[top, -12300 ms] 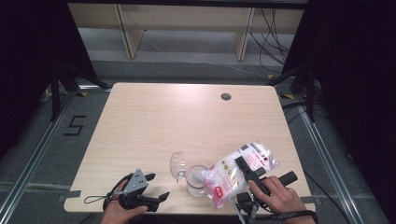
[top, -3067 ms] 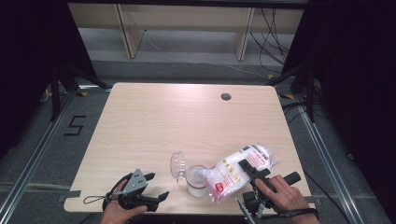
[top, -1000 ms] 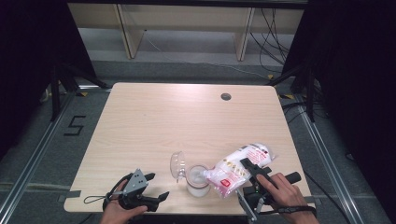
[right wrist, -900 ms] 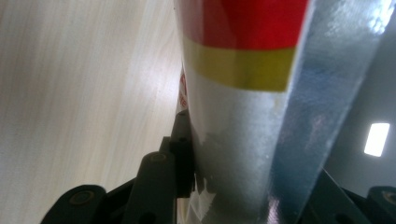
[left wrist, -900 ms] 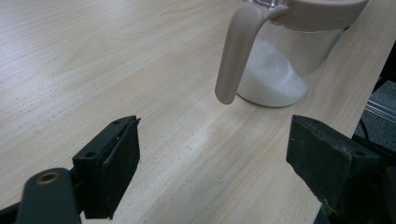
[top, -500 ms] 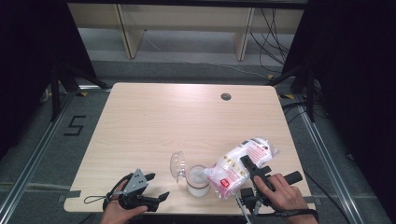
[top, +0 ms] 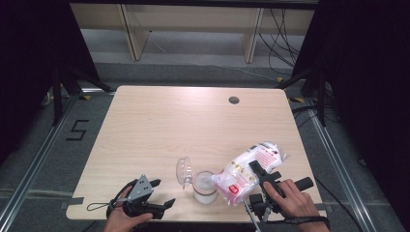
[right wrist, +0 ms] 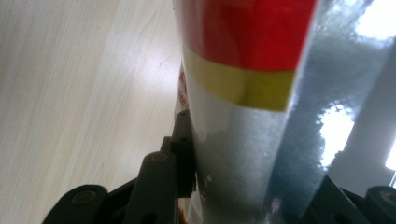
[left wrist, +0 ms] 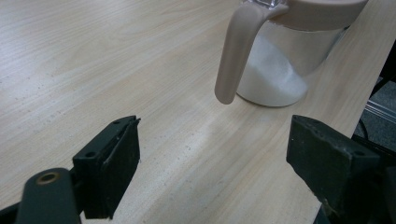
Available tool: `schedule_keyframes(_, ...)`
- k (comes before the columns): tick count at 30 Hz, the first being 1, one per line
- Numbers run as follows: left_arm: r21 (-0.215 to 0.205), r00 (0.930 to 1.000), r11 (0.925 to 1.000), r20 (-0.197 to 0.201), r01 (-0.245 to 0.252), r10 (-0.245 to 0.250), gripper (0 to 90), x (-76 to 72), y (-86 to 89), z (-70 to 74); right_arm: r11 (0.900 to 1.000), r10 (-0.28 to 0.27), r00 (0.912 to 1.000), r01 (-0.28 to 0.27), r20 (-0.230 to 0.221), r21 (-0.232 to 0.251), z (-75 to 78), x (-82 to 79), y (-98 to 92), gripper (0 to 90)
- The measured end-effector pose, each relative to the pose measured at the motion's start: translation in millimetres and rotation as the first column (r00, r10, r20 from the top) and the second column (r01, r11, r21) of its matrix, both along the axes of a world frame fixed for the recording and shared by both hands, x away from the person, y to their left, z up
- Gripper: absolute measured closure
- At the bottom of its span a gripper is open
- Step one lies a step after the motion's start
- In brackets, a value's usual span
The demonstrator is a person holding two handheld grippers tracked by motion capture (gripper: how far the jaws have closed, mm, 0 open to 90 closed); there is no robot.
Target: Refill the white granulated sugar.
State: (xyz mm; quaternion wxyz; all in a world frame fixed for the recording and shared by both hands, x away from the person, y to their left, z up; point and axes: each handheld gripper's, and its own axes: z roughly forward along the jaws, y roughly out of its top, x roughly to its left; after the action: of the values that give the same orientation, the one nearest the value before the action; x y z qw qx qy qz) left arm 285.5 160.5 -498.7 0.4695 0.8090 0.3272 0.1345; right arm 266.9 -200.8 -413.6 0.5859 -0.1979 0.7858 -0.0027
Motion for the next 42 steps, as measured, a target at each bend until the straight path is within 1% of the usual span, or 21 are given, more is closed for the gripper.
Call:
schedule_keyframes(1,-0.001,1.0,1.0,0.001,0.001,-0.001,17.1,0.2,-0.1,-0.1,1.0,-0.002,1.0,0.002,0.003,0.006,-0.5,-0.3,-0.4,69.7)
schedule_keyframes(2,-0.001,1.0,1.0,0.0,0.0,0.0,17.0,0.2,-0.1,-0.2,0.999,-0.036,0.9991,0.037,-0.02,0.022,-1.7,-1.4,-1.2,69.7)
schedule_keyframes(3,-0.001,1.0,1.0,0.001,0.001,-0.001,17.1,0.1,-0.1,-0.2,1.0,-0.01,0.9999,0.01,-0.007,0.01,-1.7,0.1,-0.6,69.7)
schedule_keyframes(8,-0.001,1.0,1.0,0.0,0.0,0.0,17.0,0.0,-0.1,-0.2,0.999,-0.017,0.9998,0.016,-0.005,-0.03,0.8,-1.3,0.2,69.8)
schedule_keyframes(18,0.015,1.0,0.9999,0.001,0.0,0.0,17.0,-0.2,0.5,0.5,1.0,-0.015,0.9998,0.015,-0.009,0.005,-0.4,-1.0,-0.6,70.0)
schedule_keyframes(21,0.01,1.0,0.9999,0.001,0.003,-0.003,17.0,0.1,0.4,0.3,1.0,0.021,0.9998,-0.021,-0.001,-0.013,0.8,1.8,0.3,70.0)
schedule_keyframes(22,0.016,1.0,0.9999,0.001,-0.001,0.001,17.1,-0.3,0.4,0.6,1.0,0.012,0.9999,-0.012,-0.005,-0.004,-0.2,1.7,-0.5,70.0)
schedule_keyframes(23,0.004,1.0,1.0,0.002,0.003,-0.004,17.0,0.2,0.1,-0.2,0.999,0.022,0.9998,-0.022,0.0,-0.026,1.7,3.4,0.2,70.0)
schedule_keyframes(24,0.014,1.0,0.9999,0.003,0.002,-0.002,17.0,0.2,0.4,0.2,0.999,-0.018,0.9997,0.019,-0.017,0.036,-2.5,3.1,-1.4,70.1)
schedule_keyframes(25,0.017,1.0,0.9999,0.002,0.001,-0.002,17.0,0.1,0.5,0.5,0.999,-0.019,0.9996,0.02,-0.02,0.04,-3.3,4.1,-2.6,70.1)
schedule_keyframes(26,0.014,1.0,0.9999,0.002,0.002,-0.002,17.0,0.1,0.5,0.4,1.0,-0.008,0.9998,0.008,-0.018,0.016,-1.3,5.7,-1.7,70.1)
schedule_keyframes(28,0.007,1.0,1.0,0.001,0.002,-0.002,17.1,0.2,0.2,0.1,1.0,-0.021,0.9991,0.021,-0.037,0.01,-2.7,6.4,-3.0,70.1)
schedule_keyframes(29,0.008,1.0,1.0,0.0,0.003,-0.003,17.1,0.1,0.2,0.2,0.999,-0.027,0.9988,0.028,-0.041,0.027,-4.1,6.4,-3.7,70.1)
schedule_keyframes(31,0.011,1.0,0.9999,0.0,-0.001,0.001,17.1,-0.4,0.0,0.4,1.0,0.01,0.9995,-0.009,-0.03,0.021,-4.7,9.0,-4.0,70.1)
schedule_keyframes(32,0.007,1.0,1.0,0.001,0.002,-0.002,17.1,-0.1,0.0,0.2,0.998,-0.03,0.9981,0.034,-0.053,0.062,-7.5,7.0,-5.8,70.2)
schedule_keyframes(33,0.014,1.0,0.9999,0.001,-0.002,0.002,17.1,-0.4,0.3,0.7,0.999,-0.022,0.9987,0.023,-0.046,0.03,-5.5,7.4,-4.7,70.2)
schedule_keyframes(35,0.006,1.0,1.0,0.003,0.003,-0.003,17.1,0.1,0.4,0.2,1.0,0.001,0.9993,-0.001,-0.037,0.008,-3.3,8.7,-3.5,70.3)
schedule_keyframes(36,0.009,1.0,1.0,0.001,0.001,-0.001,17.1,-0.2,0.5,0.5,1.0,-0.004,0.9993,0.005,-0.039,0.026,-3.9,8.3,-3.9,70.3)
schedule_keyframes(39,0.015,1.0,0.9999,0.003,-0.001,0.001,17.1,-0.4,0.5,0.9,1.0,0.012,0.9993,-0.011,-0.035,0.022,-3.6,9.3,-4.0,70.3)
schedule_keyframes(40,0.008,1.0,1.0,0.002,0.003,-0.003,17.1,0.0,0.3,0.4,0.998,-0.033,0.9974,0.037,-0.063,0.055,-5.7,7.0,-4.9,70.3)
schedule_keyframes(42,0.011,1.0,0.9999,0.001,0.001,-0.001,17.1,-0.1,0.5,0.5,0.999,-0.017,0.9984,0.019,-0.054,0.043,-4.2,9.2,-3.8,70.4)
